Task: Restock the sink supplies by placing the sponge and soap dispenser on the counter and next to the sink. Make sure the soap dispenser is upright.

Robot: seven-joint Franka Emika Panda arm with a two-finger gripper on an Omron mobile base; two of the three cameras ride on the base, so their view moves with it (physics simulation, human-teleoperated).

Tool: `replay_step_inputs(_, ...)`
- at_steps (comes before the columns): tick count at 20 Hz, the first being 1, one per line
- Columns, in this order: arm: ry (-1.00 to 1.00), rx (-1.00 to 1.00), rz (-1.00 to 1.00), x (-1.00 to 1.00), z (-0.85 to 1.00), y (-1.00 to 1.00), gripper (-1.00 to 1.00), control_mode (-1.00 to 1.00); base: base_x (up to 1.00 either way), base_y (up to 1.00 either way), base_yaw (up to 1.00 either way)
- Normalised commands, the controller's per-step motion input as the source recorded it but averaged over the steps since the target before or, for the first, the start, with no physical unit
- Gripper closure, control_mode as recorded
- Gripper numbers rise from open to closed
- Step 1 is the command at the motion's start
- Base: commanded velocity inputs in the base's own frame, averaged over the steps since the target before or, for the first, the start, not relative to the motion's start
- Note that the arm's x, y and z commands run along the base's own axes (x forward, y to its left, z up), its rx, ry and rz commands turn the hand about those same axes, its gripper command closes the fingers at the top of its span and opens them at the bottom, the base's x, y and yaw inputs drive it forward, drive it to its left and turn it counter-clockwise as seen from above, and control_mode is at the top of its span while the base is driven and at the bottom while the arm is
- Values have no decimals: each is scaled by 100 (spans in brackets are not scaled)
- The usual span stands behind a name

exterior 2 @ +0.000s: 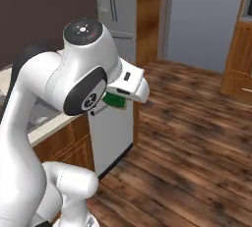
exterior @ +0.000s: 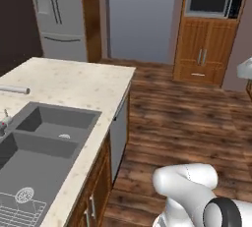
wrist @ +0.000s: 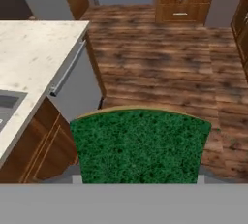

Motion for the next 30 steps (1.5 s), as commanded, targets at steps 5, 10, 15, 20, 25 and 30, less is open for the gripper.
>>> replay_step_inputs(5, 0, 0, 0, 0, 0, 0, 100, 100, 73, -31, 77)
replay_step_inputs(10, 0, 0, 0, 0, 0, 0, 100, 100, 77, -42, 75)
replay_step_inputs(15, 0, 0, 0, 0, 0, 0, 100, 100, 21, -22, 81)
replay_step_inputs(20, 0, 0, 0, 0, 0, 0, 100, 100, 9, -43, 77)
replay_step_inputs(25, 0, 0, 0, 0, 0, 0, 100, 100, 19, -57, 53)
replay_step_inputs(30, 4, 1, 15, 41, -35, -28, 100, -100, 14, -11, 15)
